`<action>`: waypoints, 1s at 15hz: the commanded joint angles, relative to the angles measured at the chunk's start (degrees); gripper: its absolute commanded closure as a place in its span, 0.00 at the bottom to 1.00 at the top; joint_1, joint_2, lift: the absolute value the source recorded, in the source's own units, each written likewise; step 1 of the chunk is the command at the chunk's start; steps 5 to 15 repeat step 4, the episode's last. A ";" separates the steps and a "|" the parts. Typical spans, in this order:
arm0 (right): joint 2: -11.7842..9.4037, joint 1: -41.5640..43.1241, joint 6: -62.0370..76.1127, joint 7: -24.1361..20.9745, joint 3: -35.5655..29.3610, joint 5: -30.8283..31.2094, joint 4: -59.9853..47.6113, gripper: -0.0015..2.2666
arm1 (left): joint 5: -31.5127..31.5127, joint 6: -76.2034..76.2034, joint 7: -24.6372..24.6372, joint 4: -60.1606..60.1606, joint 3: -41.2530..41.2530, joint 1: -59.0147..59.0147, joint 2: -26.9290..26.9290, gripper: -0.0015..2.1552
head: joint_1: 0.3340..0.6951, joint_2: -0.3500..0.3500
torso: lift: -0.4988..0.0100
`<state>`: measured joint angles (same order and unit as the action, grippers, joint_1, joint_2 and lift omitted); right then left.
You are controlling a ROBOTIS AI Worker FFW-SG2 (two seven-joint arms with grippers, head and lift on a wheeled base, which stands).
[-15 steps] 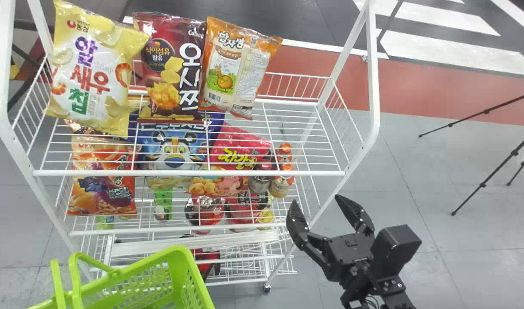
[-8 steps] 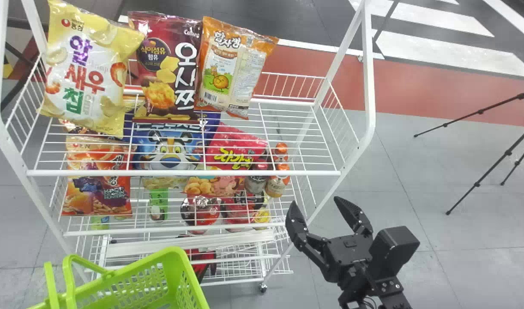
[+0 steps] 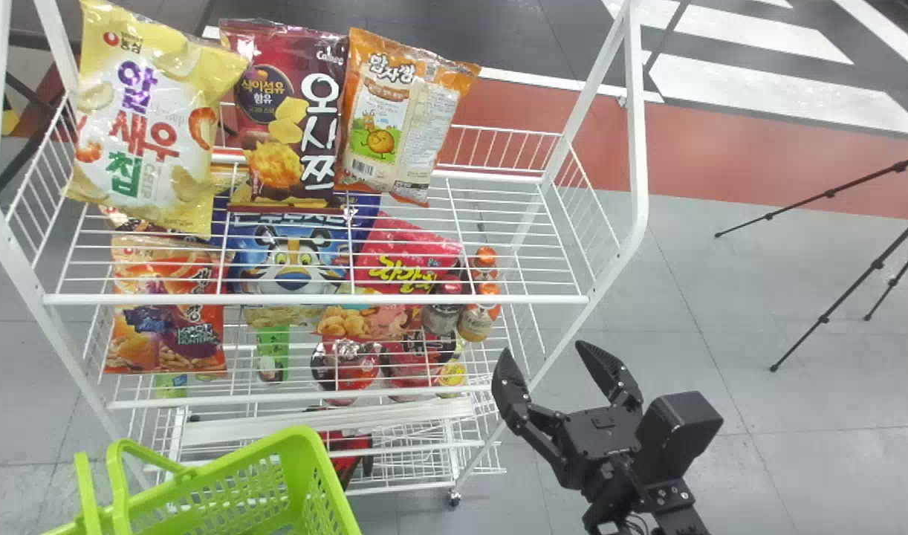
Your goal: Hold basket handle with left hand then pick Gkobukchip with right hand and place into basket
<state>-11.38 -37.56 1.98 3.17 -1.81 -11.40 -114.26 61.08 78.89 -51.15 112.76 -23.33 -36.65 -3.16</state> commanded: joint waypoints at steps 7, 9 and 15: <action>0.04 -0.23 -0.01 0.00 0.40 0.07 0.00 0.03 | 0.00 0.00 -0.09 0.00 0.04 0.00 0.00 0.88 | 1.00 0.10 | 0.98; 0.04 -0.23 -0.01 0.00 0.40 0.07 0.00 0.03 | 0.00 0.00 -0.09 0.00 0.04 0.00 0.00 0.88 | 1.00 0.10 | 0.98; 0.04 -0.23 -0.01 0.00 0.40 0.07 0.00 0.03 | 0.00 0.00 -0.09 0.00 0.04 0.00 0.00 0.88 | 1.00 0.10 | 0.98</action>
